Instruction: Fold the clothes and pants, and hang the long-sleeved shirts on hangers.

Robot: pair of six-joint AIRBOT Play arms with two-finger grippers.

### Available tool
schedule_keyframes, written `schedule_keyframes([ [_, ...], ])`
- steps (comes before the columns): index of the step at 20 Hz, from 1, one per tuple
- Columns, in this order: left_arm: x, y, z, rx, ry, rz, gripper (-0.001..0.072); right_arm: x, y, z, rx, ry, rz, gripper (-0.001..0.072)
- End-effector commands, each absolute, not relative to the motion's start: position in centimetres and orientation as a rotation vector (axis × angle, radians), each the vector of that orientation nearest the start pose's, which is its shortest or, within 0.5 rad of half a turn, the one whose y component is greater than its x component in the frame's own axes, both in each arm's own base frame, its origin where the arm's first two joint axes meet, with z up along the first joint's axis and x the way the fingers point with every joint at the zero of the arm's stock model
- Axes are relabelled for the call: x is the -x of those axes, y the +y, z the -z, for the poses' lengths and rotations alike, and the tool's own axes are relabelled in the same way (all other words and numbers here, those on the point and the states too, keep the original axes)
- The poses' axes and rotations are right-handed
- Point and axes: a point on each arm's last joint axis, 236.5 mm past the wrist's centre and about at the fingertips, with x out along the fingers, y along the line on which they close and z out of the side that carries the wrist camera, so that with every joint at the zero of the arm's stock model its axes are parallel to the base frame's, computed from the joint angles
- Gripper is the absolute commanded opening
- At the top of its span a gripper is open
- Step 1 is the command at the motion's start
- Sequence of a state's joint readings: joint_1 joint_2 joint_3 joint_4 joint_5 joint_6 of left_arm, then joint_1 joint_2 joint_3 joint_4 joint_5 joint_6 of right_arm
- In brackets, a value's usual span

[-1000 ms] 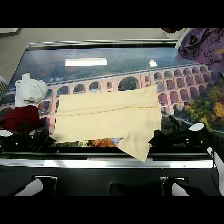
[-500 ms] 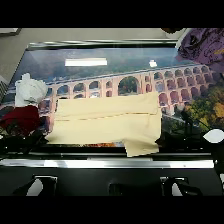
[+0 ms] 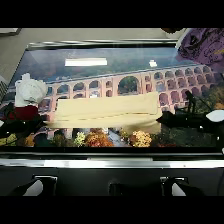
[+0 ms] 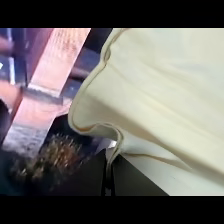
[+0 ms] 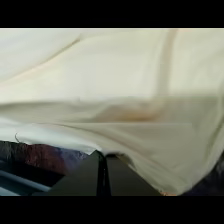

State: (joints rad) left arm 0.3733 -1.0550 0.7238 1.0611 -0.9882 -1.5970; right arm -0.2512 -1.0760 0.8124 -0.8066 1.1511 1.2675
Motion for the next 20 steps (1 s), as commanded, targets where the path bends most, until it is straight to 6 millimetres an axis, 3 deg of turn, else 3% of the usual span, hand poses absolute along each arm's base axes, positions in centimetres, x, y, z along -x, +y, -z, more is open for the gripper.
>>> schedule_keyframes([
  [1,-36.2,2.9,3.2,0.741,1.118,-0.151,0.0012,-38.6,5.6,-1.5,-0.637,1.107,-0.326,0.0024],
  [3,-38.2,2.8,3.7,0.726,1.12,-0.137,0.0012,-40.5,5.3,-0.8,-0.624,1.111,-0.337,0.0024],
  [7,-42.3,2.5,4.5,0.695,1.099,-0.119,0.0012,-43.8,6.6,0.5,-0.577,1.118,-0.354,0.0024],
  [11,-45.0,2.4,5.8,0.688,1.112,-0.108,0.0012,-47.5,5.8,1.5,-0.579,1.08,-0.273,0.0024],
  [16,-46.9,2.1,7.2,0.678,1.131,-0.097,0.0013,-50.0,5.2,2.3,-0.578,1.067,-0.263,0.0024],
  [20,-46.9,1.7,9.3,0.679,1.165,-0.103,0.0014,-50.0,5.2,5.1,-0.617,1.123,-0.239,0.0025],
])
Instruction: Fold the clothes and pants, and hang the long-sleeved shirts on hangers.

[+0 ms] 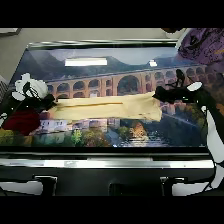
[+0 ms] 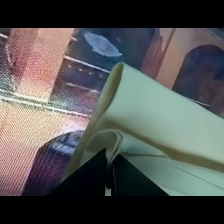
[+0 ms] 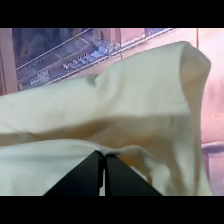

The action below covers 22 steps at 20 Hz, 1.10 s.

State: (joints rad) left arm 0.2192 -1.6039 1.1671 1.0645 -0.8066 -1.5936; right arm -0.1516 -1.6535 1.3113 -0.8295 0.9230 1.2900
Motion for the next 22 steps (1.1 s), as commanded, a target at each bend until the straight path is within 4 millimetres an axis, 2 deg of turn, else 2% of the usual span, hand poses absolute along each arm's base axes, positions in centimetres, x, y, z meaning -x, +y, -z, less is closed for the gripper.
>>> schedule_keyframes([
  [1,-46.9,1.5,9.6,0.677,1.168,-0.102,0.0015,-49.9,5.3,5.8,-0.625,1.137,-0.235,0.0025],
  [4,-47.1,1.1,10.3,0.677,1.174,-0.101,0.0029,-49.8,5.3,6.3,-0.647,1.152,-0.224,0.0031],
  [6,-47.3,0.8,9.9,0.681,1.166,-0.096,0.011,-49.5,5.9,5.8,-0.698,1.168,-0.231,0.0212],
  [7,-47.6,0.7,9.5,0.685,1.159,-0.09,0.0262,-49.3,6.2,5.2,-0.718,1.181,-0.241,0.0225],
  [8,-48.0,0.7,8.8,0.685,1.15,-0.081,0.0447,-49.0,6.4,4.2,-0.72,1.192,-0.263,0.0306],
  [9,-48.4,0.5,8.0,0.681,1.146,-0.067,0.053,-48.8,6.2,3.0,-0.723,1.198,-0.28,0.0355],
  [11,-48.9,0.4,5.6,0.664,1.144,-0.034,0.0542,-48.5,4.3,0.4,-0.743,1.212,-0.277,0.043],
  [12,-49.0,0.6,4.2,0.636,1.139,-0.021,0.0542,-48.4,2.7,-0.5,-0.745,1.213,-0.26,0.0432],
  [13,-49.1,0.9,2.8,0.604,1.126,-0.016,0.0542,-48.3,0.6,-1.0,-0.755,1.208,-0.235,0.0471],
  [15,-49.0,1.5,-0.3,0.55,1.076,-0.013,0.0542,-46.9,-2.7,-0.2,-0.798,1.238,-0.209,0.055],
  [16,-48.9,1.7,-1.8,0.531,1.046,-0.013,0.0542,-45.8,-3.3,0.8,-0.824,1.288,-0.227,0.0592],
  [17,-48.8,1.8,-3.1,0.519,1.023,-0.011,0.0542,-45.1,-3.5,1.7,-0.872,1.325,-0.252,0.0636],
  [19,-48.6,1.7,-5.1,0.509,0.982,-0.004,0.0542,-45.4,-2.7,3.2,-0.922,1.334,-0.322,0.0663],
  [22,-48.2,1.4,-6.5,0.502,0.965,0.007,0.0542,-45.7,-1.1,6.3,-0.938,1.372,-0.373,0.0679],
])
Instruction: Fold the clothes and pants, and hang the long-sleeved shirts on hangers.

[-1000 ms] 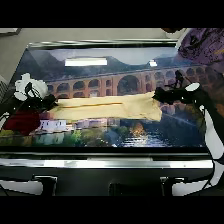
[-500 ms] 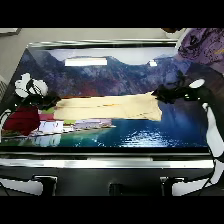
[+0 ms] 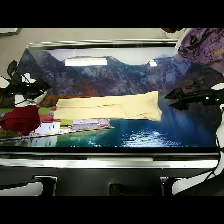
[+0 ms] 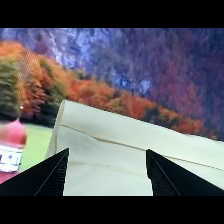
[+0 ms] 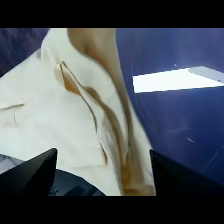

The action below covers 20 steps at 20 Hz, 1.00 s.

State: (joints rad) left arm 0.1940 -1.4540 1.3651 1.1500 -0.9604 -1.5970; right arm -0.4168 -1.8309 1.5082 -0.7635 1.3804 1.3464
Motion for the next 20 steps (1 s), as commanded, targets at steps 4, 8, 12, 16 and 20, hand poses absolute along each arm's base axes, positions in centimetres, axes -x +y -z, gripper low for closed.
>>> schedule_keyframes([
  [4,-47.5,0.8,-6.2,0.5,0.999,0.02,0.0541,-46.4,0.5,9.4,-0.921,1.396,-0.383,0.068],
  [8,-47.5,0.5,-6.2,0.497,1.001,0.026,0.0541,-47.1,2.0,10.2,-0.904,1.384,-0.405,0.0678],
  [12,-47.5,0.1,-6.1,0.493,1.005,0.034,0.0541,-47.0,4.5,10.9,-0.876,1.416,-0.437,0.0614],
  [16,-47.9,-0.6,-6.2,0.488,0.992,0.046,0.0541,-46.8,6.7,11.7,-0.806,1.447,-0.441,0.0342],
  [20,-49.0,-2.6,-6.7,0.507,0.954,0.059,0.0467,-46.7,7.0,10.7,-0.789,1.462,-0.4,0.0026],
])
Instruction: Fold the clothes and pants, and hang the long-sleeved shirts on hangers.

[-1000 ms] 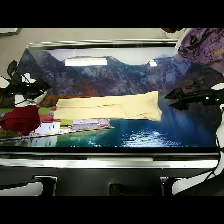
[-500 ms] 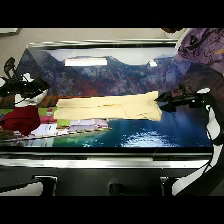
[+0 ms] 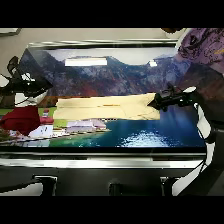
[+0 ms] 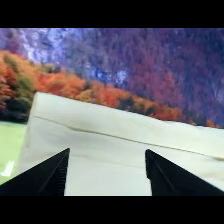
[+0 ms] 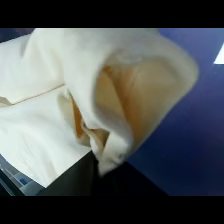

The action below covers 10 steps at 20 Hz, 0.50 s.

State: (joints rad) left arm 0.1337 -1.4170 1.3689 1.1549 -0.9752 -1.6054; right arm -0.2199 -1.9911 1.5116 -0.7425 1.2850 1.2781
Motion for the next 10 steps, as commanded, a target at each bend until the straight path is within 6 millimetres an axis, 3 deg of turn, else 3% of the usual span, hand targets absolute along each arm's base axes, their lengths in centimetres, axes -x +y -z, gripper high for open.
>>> schedule_keyframes([
  [1,-49.2,-3.6,-6.6,0.512,0.954,0.068,0.0331,-47.0,6.6,9.3,-0.777,1.435,-0.379,0.0026],
  [2,-49.3,-4.9,-6.3,0.51,0.961,0.091,0.0196,-47.2,5.8,7.9,-0.752,1.414,-0.343,0.0025],
  [3,-49.4,-6.9,-5.8,0.52,0.974,0.126,0.0106,-47.2,5.0,6.2,-0.717,1.392,-0.311,0.0025],
  [7,-49.4,-17.8,-2.4,0.583,1.044,0.295,0.0035,-45.9,1.7,-1.3,-0.54,1.291,-0.183,0.0026],
  [10,-48.3,-26.6,0.7,0.591,1.068,0.395,0.0015,-44.4,-0.7,-5.3,-0.459,1.233,-0.069,0.0027],
])
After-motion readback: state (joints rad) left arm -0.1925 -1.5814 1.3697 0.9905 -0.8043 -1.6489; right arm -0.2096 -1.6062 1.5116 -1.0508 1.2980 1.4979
